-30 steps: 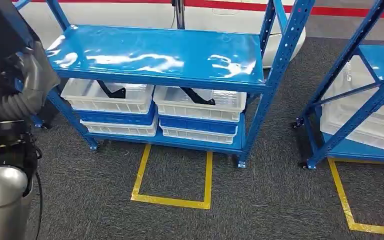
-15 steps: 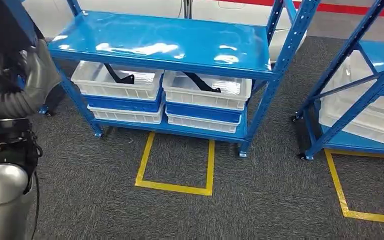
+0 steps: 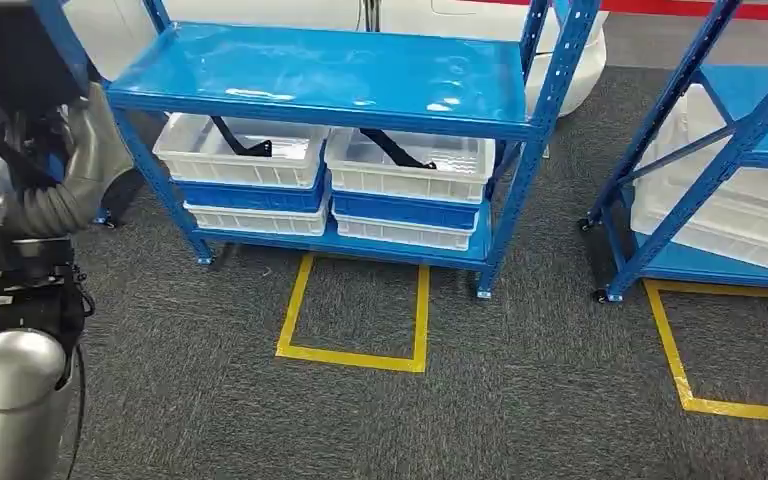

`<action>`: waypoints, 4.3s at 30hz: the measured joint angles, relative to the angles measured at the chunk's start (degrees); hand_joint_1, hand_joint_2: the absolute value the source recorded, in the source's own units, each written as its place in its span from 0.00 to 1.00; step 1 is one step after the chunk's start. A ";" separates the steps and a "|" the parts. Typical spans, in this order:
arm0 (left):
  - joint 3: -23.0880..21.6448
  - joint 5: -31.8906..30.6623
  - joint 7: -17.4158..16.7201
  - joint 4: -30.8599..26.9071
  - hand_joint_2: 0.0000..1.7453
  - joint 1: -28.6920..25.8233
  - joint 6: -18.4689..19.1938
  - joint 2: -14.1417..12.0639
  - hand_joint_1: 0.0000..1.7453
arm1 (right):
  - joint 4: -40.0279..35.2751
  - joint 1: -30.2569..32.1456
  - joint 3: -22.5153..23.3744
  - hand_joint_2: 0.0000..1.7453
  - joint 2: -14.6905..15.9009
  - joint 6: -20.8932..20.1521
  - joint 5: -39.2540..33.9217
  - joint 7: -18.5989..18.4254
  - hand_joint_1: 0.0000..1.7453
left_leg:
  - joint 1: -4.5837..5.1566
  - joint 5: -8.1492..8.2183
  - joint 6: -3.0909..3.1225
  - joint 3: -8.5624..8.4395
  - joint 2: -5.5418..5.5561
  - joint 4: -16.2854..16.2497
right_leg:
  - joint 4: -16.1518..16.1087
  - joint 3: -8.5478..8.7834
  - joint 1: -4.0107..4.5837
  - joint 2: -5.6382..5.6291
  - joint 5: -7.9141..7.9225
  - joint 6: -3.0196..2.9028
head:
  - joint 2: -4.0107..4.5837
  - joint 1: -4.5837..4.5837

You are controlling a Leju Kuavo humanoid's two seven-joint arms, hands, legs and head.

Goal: Take the parts from the cabinet and place them on the table.

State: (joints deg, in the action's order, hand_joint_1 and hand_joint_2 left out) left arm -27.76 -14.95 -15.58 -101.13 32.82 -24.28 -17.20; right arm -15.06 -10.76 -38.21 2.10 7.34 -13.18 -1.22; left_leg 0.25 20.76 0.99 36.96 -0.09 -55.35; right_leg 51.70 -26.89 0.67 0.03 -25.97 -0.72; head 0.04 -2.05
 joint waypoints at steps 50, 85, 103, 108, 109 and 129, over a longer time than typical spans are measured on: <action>-0.44 -5.05 -5.71 2.12 1.00 1.00 0.46 -0.31 1.00 | 0.00 0.81 -0.02 0.00 -0.09 -0.94 -2.51 1.38 0.00 | -0.92 1.50 1.29 -5.70 0.88 2.59 | 16.19 -9.98 -0.73 0.42 -6.73 2.95 | 0.00 -0.15; -2.12 -7.26 -8.35 2.71 1.00 0.34 5.16 -1.16 1.00 | 0.04 2.26 -0.48 0.00 -1.18 -1.95 -2.84 1.99 0.00 | -0.75 0.80 0.87 -3.60 3.43 1.19 | 22.51 -12.92 -1.20 0.17 -8.36 2.92 | 0.00 -0.09; -3.04 -9.31 -7.87 2.71 1.00 0.69 6.60 -1.44 1.00 | 0.02 -0.34 -3.91 0.00 0.22 0.66 7.21 -4.37 0.00 | -1.13 4.72 -1.83 1.99 0.33 -10.12 | 1.93 -3.92 -0.38 4.02 1.24 0.30 | 0.00 -0.33; -2.82 -9.95 -8.07 2.64 1.00 1.13 8.43 -1.46 1.00 | -0.15 -3.62 -4.48 0.00 3.61 2.10 6.01 -3.91 0.00 | -0.13 0.88 -0.36 -4.40 -3.01 1.98 | 2.10 -3.58 0.05 6.41 0.73 1.33 | 0.00 -0.17; -2.78 -9.75 -7.83 2.64 1.00 1.15 9.13 -1.51 1.00 | -0.43 -4.46 -4.59 0.00 4.14 2.12 6.57 -3.98 0.00 | 0.04 0.71 0.03 -4.21 -1.98 2.00 | 2.08 -3.48 -0.04 7.34 0.70 1.62 | 0.00 -0.17; -4.37 -1.09 -5.95 2.23 1.00 3.70 14.53 -1.29 1.00 | -0.94 -3.90 -4.61 0.00 5.09 1.05 7.59 -2.84 0.00 | -1.00 6.52 -1.30 3.08 1.18 -11.44 | 4.33 -5.71 -1.53 -0.09 0.98 1.52 | 0.00 -0.37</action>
State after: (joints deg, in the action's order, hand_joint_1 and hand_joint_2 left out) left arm -32.13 -16.04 -21.53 -98.90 36.52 -9.75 -18.49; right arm -16.00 -14.66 -42.82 7.19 8.39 -5.59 -4.07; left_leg -0.76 27.28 -0.31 40.04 1.09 -66.79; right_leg 56.03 -32.60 -0.86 -0.06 -25.00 0.80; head 0.04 -2.43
